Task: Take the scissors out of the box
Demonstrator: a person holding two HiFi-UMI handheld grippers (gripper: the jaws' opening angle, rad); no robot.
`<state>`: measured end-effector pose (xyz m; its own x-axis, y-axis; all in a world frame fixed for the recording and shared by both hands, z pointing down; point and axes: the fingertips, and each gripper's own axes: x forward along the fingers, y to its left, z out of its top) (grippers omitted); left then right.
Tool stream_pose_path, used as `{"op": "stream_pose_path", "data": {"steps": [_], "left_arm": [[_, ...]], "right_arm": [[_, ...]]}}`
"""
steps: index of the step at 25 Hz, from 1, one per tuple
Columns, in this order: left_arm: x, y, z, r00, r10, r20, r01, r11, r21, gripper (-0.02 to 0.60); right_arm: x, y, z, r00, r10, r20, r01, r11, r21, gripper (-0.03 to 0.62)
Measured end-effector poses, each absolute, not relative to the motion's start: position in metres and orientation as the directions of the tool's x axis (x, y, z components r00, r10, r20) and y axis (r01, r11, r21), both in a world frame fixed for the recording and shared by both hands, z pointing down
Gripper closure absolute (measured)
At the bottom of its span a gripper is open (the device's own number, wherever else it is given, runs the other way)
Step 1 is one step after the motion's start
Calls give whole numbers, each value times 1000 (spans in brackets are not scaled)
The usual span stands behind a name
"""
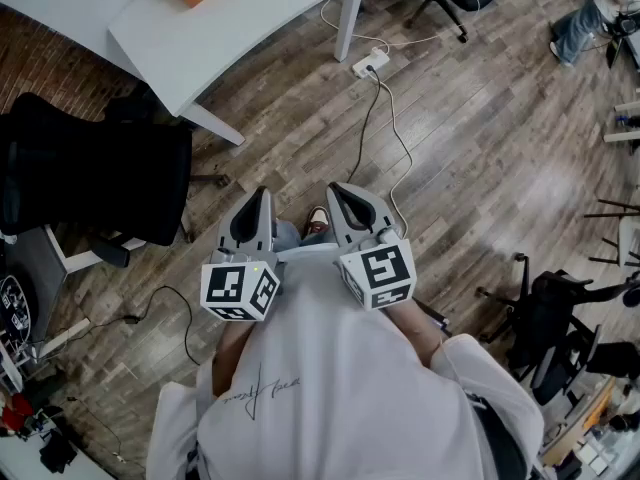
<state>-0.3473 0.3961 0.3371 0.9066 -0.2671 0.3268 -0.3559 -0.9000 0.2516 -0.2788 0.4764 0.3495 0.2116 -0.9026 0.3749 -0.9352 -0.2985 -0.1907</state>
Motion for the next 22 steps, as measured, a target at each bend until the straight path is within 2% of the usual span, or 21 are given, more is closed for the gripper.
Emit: {"op": "stream_pose_path", "data": {"steps": [13,22], "left_arm": [[-356,400,329,886,-318,338,-401,-891,213,574],[-340,390,333,899,-280,336,-365,-904,224,574]], "right_arm": [[-279,494,350,230,-902,365,-910,-332,-248,583],[-253,505,356,282,-887,367,-860,-403,-313,583]]}}
